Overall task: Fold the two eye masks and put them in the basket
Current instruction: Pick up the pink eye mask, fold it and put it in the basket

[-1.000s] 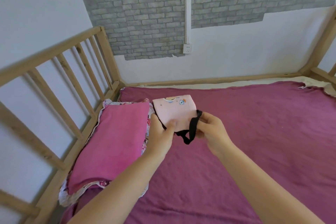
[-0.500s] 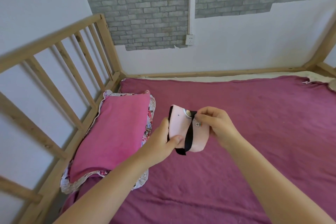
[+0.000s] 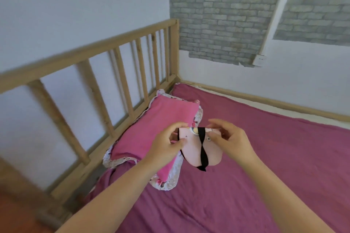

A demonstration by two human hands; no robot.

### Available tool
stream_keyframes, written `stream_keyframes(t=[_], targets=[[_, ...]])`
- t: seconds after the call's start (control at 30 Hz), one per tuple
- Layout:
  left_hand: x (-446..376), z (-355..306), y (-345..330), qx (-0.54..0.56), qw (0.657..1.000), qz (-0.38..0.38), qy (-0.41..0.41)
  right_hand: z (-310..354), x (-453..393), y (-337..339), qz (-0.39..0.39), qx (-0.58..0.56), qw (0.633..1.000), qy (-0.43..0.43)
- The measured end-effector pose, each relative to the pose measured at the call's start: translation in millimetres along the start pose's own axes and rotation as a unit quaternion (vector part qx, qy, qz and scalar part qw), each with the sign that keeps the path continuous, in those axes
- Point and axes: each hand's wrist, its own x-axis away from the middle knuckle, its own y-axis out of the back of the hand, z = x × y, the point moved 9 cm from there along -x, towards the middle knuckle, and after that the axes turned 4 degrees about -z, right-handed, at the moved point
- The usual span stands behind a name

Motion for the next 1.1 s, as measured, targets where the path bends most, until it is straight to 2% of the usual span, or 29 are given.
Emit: stream_keyframes(t=[0.07,0.17,0.27,0.37,0.5,0.67,0.83,0.9,1.0,1.1], targets=[[17.8,7.7,35.3,-0.001,0.997,-0.071,0.004,3.2,0.2,-25.4,0.016,-0.075,0.997,-0.031],[59.0,21.5,83.1,-0.019,0.986,-0.165,0.025,17.4,8.2,-82.5,0.102,-0.150,0.982,-0.050],[114.8,43.4,129.7,-0.026,0.963,-0.257,0.078,38.3,30.6,-151.7,0.210,-0.160,0.964,-0.037],[175.7,62.4,170.8,-0.060,0.935,-0.320,0.144,64.8,58.6,-218.1,0.287,-0.138,0.948,0.006],[252.0,79.8,235.6,-0.228,0.872,-0.358,0.246,115.0,95.3,-296.5,0.360,-0.120,0.922,0.073],[354.0,99.2,326.6,-0.313,0.764,-0.440,0.355,171.9,132.8,-384.4,0.400,-0.166,0.896,0.096],[430.2,134.5,408.5,-0.423,0.677,-0.430,0.421,210.3,161.5,-484.2,0.420,-0.167,0.886,0.098],[453.2,159.1,444.6,-0.442,0.657,-0.409,0.454,221.9,173.4,-534.4,0.433,-0.158,0.883,0.085],[472.2,204.4,488.9,-0.460,0.659,-0.323,0.500,226.3,190.3,-605.6,0.450,-0.115,0.884,0.053],[476.4,237.4,522.8,-0.453,0.684,-0.268,0.505,217.4,199.8,-663.2,0.443,-0.063,0.894,0.011]])
